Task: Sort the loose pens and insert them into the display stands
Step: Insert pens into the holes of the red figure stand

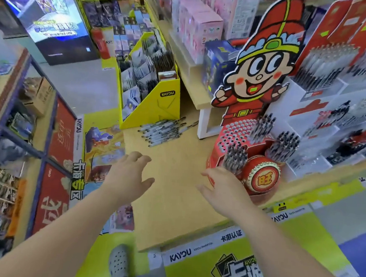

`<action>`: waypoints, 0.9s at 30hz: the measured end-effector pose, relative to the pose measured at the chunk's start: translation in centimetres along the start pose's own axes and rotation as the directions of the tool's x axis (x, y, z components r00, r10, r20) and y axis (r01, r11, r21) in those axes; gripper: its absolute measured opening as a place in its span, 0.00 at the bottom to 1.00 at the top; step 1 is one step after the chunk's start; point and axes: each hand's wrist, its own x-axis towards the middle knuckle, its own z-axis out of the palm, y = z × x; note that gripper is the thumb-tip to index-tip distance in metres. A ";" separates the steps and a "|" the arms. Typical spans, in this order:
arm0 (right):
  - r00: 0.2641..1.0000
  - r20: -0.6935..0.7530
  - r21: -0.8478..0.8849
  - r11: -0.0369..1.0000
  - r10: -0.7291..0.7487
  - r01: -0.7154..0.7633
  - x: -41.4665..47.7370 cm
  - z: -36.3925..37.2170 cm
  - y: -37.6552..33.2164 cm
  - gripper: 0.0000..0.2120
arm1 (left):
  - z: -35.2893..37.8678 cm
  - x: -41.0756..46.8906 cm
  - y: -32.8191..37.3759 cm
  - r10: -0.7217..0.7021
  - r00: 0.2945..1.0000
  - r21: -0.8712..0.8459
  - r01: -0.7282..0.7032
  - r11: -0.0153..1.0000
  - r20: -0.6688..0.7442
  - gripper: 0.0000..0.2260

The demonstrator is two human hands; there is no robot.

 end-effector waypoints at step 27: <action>0.871 0.121 0.308 0.816 0.476 -0.489 15.2 11.6 -7.7 0.23 | -1.0 17.4 -13.2 0.290 0.911 0.086 -0.327 0.941 0.293 0.32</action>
